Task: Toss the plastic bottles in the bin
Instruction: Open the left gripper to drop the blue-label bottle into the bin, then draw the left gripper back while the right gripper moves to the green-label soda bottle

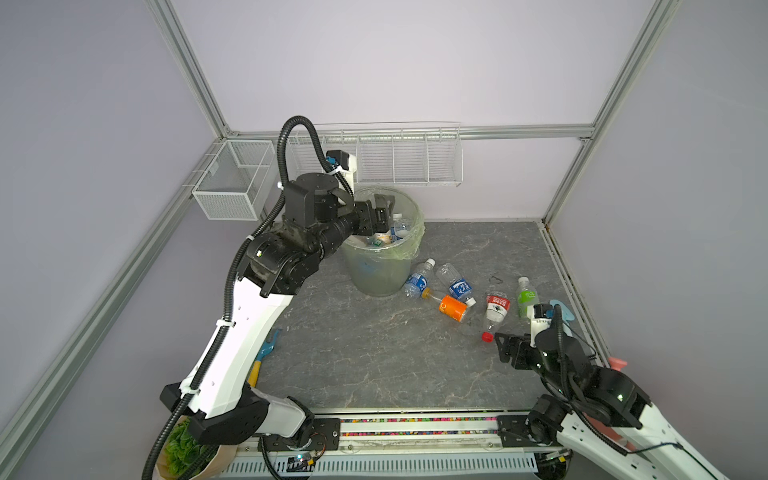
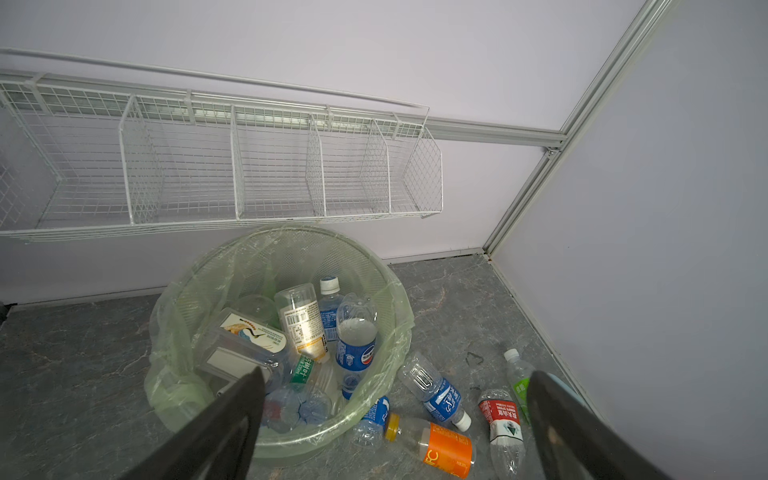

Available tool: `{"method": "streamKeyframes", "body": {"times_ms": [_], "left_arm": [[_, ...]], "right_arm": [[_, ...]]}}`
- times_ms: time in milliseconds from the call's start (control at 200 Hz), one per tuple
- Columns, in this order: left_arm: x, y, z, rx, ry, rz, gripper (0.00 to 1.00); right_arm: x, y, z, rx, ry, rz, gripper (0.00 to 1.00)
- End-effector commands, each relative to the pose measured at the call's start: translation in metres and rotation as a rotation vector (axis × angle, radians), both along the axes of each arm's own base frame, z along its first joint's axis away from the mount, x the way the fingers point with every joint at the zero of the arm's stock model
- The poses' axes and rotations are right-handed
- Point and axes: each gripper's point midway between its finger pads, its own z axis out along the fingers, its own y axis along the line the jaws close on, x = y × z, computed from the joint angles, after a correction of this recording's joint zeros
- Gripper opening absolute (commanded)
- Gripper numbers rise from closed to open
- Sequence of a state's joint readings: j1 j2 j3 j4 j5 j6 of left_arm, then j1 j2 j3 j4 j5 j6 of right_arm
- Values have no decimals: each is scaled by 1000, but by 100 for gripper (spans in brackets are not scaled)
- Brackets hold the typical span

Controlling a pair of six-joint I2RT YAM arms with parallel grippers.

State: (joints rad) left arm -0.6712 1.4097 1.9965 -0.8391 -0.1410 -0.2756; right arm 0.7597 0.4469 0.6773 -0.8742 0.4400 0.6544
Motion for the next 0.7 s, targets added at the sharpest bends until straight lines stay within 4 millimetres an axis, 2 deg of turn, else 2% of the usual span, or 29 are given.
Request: {"method": "streamKeyframes", "body": {"times_ms": [0,120,220,360,510,545,565,695], "left_arm": [[-16,9,9,-39,-40,-8,97],[-23,14,-16,-30,-2,-1,97],[-27,18,-43,-16,46,7,97],[-37,28,-87,2,117,23,97],[-55,36,-133,-7,204,19,96],[-60,37,-144,-13,226,15,96],[-62,39,-149,-15,236,14,96],[-77,48,-178,-42,291,29,95]], "right_arm": [[6,-9,0,-61,26,-67,88],[16,6,-4,-97,76,-26,88],[30,4,-11,-153,127,-52,88],[50,13,-13,-86,189,-34,89],[74,4,-8,-108,203,-64,89],[77,-2,-12,-128,217,-77,89],[84,-3,-2,-126,198,-86,89],[99,-15,1,-130,216,-127,89]]}}
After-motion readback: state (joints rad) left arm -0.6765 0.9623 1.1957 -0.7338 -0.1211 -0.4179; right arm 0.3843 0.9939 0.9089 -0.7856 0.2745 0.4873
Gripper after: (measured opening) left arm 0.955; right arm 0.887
